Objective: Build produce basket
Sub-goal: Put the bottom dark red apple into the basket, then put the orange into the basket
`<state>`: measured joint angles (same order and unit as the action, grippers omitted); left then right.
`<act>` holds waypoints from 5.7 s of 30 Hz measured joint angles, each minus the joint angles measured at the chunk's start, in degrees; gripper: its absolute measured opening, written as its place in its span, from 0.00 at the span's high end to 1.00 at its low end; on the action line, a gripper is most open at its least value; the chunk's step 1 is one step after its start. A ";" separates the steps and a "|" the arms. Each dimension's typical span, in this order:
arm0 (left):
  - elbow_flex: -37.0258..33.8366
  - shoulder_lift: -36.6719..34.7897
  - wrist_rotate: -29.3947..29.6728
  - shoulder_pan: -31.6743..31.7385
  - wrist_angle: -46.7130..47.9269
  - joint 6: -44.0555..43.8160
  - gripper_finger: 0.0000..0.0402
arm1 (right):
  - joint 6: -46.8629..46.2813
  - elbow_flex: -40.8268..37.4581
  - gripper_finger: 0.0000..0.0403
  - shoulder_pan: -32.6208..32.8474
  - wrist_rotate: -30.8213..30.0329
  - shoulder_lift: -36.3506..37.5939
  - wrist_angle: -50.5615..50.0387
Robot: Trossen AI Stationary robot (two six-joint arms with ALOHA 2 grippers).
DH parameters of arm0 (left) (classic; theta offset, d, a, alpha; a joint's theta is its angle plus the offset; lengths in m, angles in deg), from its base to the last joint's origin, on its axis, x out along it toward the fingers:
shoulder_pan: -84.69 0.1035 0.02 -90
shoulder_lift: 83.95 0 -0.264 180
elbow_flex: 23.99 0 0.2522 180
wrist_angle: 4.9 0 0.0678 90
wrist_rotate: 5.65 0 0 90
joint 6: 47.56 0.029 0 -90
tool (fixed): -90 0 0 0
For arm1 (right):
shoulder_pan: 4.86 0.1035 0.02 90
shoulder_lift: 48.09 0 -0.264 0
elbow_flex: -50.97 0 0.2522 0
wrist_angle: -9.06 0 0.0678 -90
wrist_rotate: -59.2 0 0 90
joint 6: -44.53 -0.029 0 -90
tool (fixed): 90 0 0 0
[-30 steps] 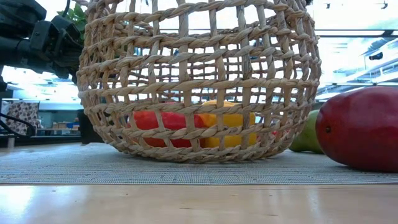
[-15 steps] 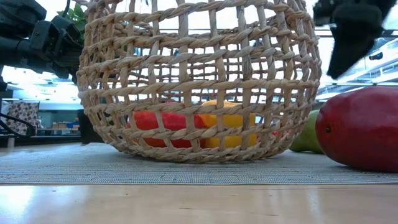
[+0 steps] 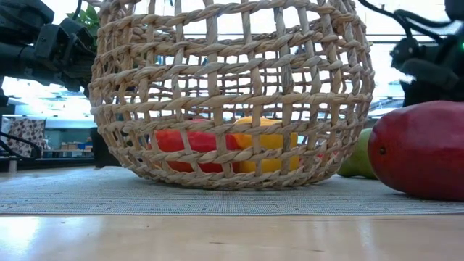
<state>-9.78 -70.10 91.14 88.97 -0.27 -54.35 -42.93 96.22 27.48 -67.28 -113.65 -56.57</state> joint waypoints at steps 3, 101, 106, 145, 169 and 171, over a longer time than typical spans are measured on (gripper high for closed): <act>0.00 0.00 0.00 0.00 0.00 -0.04 0.05 | -0.85 -4.03 0.14 0.00 1.83 0.00 5.65; 0.02 0.02 0.00 0.00 0.10 -0.04 0.05 | 72.63 47.08 0.14 -13.46 20.15 -22.98 43.74; 0.02 0.02 0.02 0.02 0.02 -0.04 0.05 | 73.65 47.17 0.14 -13.19 17.07 -19.18 38.65; 0.02 0.01 0.01 0.01 0.02 -0.04 0.05 | 36.24 3.21 0.14 14.29 2.97 -11.39 36.70; 0.02 0.00 0.00 0.01 0.00 0.00 0.05 | 28.02 3.28 0.14 14.47 -1.14 -17.99 29.31; 0.02 0.00 0.02 0.02 0.00 -0.03 0.05 | 28.04 3.28 0.16 14.49 -1.18 -18.01 29.24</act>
<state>-9.76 -70.10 91.16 88.98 -0.27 -54.37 -14.88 99.50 41.97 -68.47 -131.66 -27.33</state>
